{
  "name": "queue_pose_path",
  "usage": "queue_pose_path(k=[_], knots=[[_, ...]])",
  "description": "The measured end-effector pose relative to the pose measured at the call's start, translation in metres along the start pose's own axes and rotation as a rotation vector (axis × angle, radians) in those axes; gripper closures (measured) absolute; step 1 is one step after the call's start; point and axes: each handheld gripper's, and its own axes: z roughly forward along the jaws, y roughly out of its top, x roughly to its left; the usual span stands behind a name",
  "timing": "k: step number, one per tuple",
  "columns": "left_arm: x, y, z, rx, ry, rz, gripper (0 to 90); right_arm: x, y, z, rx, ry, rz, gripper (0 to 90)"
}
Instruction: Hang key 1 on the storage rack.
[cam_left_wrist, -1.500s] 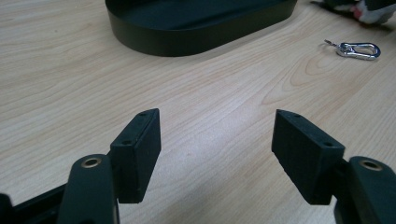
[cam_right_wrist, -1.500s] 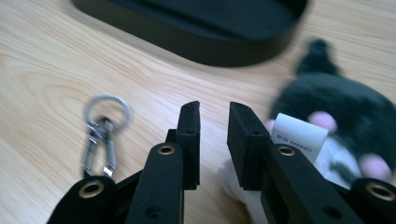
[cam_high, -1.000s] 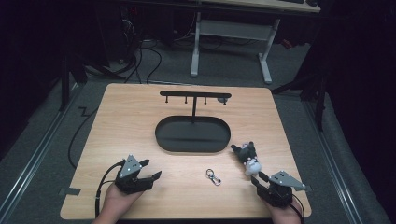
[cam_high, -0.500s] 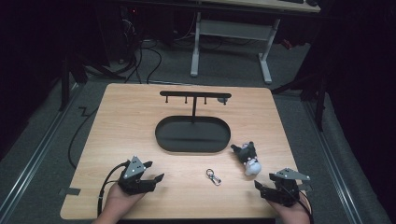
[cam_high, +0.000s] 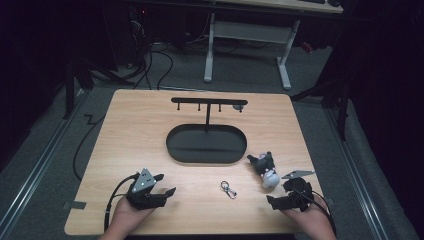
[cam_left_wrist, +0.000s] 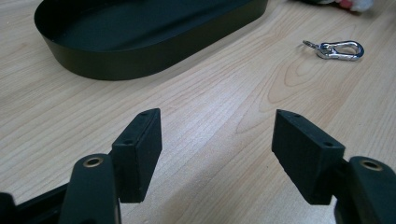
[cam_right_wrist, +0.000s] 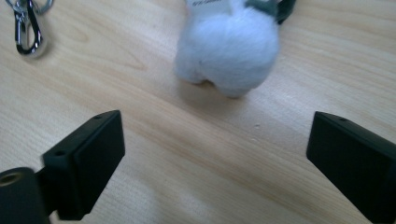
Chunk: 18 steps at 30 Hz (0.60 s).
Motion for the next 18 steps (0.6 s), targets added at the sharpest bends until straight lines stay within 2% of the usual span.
queue_pose_path(k=[2,3,4,8,9,10,18], knots=[[0.000,0.000,0.000,0.000,-0.001,-0.001,34.0,0.001,0.002,0.000,0.013,-0.004,-0.018,4.1],[0.000,0.000,0.000,0.001,-0.001,0.000,34.0,0.003,0.006,0.000,0.038,-0.020,-0.048,3.0],[0.000,0.000,0.000,0.001,-0.001,0.000,34.0,0.003,0.006,0.000,0.038,-0.020,-0.048,3.0],[-0.001,0.000,0.001,0.003,-0.001,0.000,34.0,0.002,0.015,0.000,0.109,-0.030,-0.081,2.3],[-0.001,0.000,0.001,0.004,-0.002,0.001,34.0,0.002,0.015,0.000,0.109,-0.030,-0.081,2.3],[-0.001,0.000,0.002,0.009,-0.004,0.003,34.0,0.001,0.018,0.001,0.143,-0.043,-0.100,2.6],[-0.002,-0.001,0.003,0.013,-0.004,0.004,34.0,0.000,0.032,0.001,0.221,-0.028,-0.119,5.1]])
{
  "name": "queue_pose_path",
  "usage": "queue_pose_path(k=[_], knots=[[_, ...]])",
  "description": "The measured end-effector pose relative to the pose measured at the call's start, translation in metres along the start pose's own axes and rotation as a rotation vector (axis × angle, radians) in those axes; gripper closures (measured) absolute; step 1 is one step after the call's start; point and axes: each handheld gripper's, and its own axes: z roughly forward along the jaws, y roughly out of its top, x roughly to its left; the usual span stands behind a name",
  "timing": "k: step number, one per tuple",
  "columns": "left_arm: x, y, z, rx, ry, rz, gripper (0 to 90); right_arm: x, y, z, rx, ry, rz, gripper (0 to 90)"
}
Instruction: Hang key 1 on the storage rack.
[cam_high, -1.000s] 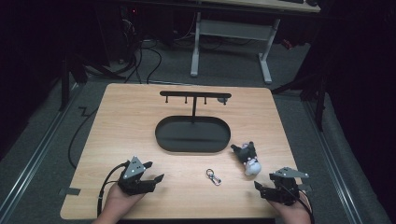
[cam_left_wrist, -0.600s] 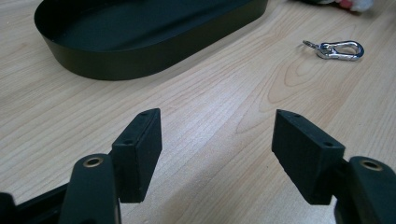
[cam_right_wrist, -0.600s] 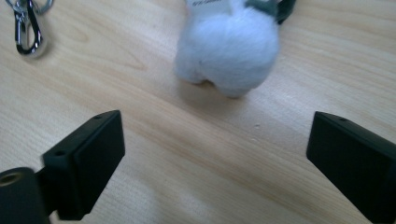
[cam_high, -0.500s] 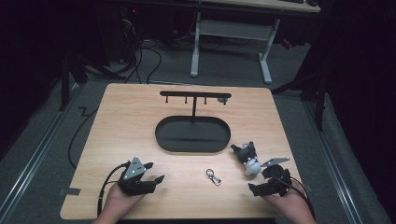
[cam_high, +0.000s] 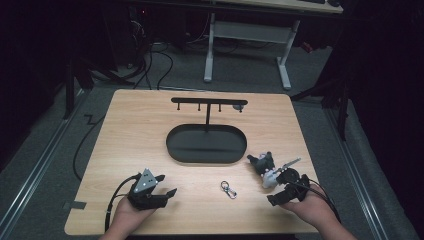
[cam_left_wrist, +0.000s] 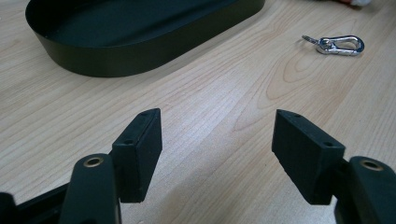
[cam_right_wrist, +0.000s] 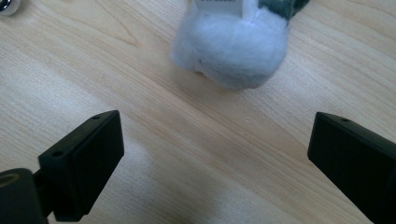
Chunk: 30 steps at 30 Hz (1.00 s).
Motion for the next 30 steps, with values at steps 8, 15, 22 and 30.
queue_pose_path(k=[8,15,22,30], knots=[[0.000,0.000,0.000,0.005,-0.002,0.006,33.9,-0.001,0.018,-0.003,0.041,0.039,0.025,10.7],[0.000,0.000,0.001,0.006,-0.012,0.012,33.8,-0.003,0.031,0.001,0.038,0.079,0.052,12.4],[-0.001,0.000,0.000,0.002,-0.014,0.018,33.8,-0.003,0.043,0.001,0.023,0.113,0.074,13.7],[-0.002,0.000,0.002,0.013,-0.020,0.023,33.8,-0.016,0.048,0.005,-0.002,0.180,0.153,15.6]])
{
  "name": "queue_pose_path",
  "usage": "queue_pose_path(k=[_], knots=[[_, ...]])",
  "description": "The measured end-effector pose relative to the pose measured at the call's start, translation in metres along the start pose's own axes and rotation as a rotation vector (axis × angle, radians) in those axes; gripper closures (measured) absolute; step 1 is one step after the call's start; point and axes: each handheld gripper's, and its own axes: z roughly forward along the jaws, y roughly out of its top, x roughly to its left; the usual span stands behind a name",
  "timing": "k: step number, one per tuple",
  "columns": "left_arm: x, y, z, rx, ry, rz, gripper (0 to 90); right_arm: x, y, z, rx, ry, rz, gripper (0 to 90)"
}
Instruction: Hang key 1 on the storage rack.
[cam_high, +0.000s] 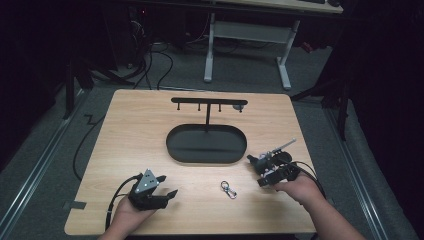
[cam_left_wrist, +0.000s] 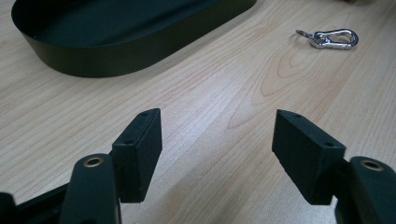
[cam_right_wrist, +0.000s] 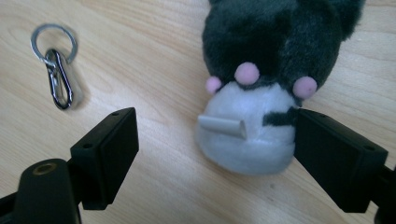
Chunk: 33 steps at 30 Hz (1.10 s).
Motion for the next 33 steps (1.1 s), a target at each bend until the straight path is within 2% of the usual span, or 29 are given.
queue_pose_path(k=[10,12,19,24,26,29,33], knots=[[0.000,0.000,0.001,0.011,-0.004,0.012,33.9,-0.008,0.003,0.013,0.000,0.052,0.047,19.3],[0.000,0.000,0.002,0.014,-0.005,0.017,33.9,-0.012,0.005,0.013,-0.007,0.071,0.068,23.9],[-0.002,0.000,0.003,0.022,-0.010,0.025,33.9,-0.021,0.006,0.018,-0.004,0.078,0.108,32.4],[-0.002,0.000,0.003,0.023,-0.010,0.026,33.9,-0.023,0.005,0.021,-0.006,0.075,0.086,38.7],[-0.002,0.000,0.003,0.023,-0.011,0.026,33.9,-0.023,0.005,0.021,-0.005,0.076,0.084,39.1],[-0.003,0.000,0.004,0.027,-0.013,0.031,33.9,-0.025,0.006,0.025,0.013,0.102,0.098,40.2],[-0.003,0.000,0.004,0.027,-0.013,0.029,33.9,-0.022,0.007,0.027,0.015,0.093,0.070,40.7]])
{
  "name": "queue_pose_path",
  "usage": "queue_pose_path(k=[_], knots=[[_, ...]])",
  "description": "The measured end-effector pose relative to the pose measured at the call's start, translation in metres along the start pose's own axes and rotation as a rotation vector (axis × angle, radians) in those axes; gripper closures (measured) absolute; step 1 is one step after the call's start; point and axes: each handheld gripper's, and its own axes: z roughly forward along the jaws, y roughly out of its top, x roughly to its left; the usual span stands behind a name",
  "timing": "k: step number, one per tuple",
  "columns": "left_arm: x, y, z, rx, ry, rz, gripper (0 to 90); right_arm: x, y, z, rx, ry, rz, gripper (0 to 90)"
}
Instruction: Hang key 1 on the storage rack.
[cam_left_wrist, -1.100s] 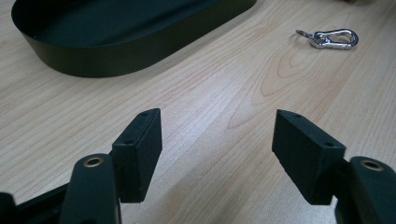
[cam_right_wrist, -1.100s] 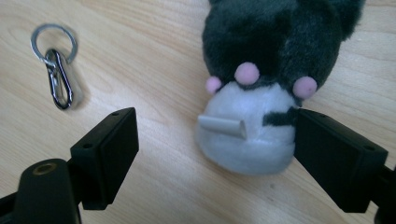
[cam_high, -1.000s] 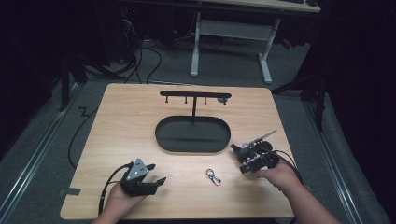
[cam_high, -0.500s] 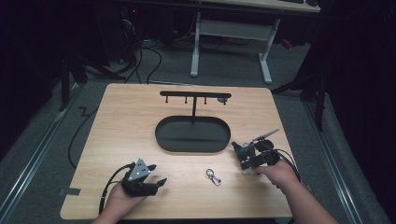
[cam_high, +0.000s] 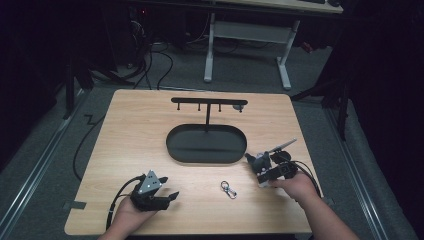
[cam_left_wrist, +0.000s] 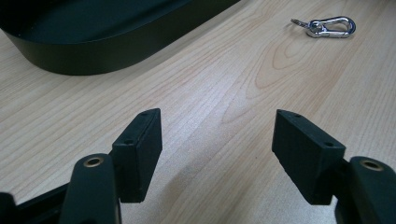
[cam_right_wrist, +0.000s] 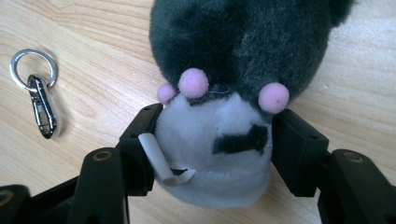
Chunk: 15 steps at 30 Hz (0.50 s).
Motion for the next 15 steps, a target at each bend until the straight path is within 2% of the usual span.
queue_pose_path(k=[7,9,11,12,15], knots=[[-0.001,0.000,0.001,0.005,0.000,0.006,33.9,0.002,0.000,0.002,-0.006,-0.014,-0.017,43.4],[-0.001,0.000,0.001,-0.001,-0.003,0.003,34.0,0.005,0.000,-0.002,-0.020,-0.044,-0.039,46.7],[-0.001,0.000,0.001,-0.003,-0.004,0.002,34.1,0.007,0.001,-0.005,-0.018,-0.049,-0.026,46.8],[-0.001,0.000,0.001,-0.004,-0.006,0.004,34.1,0.008,0.002,-0.010,-0.015,-0.058,-0.047,47.2],[-0.001,0.001,0.001,-0.004,-0.007,0.007,34.1,0.010,0.002,-0.017,-0.020,-0.058,-0.055,47.8]])
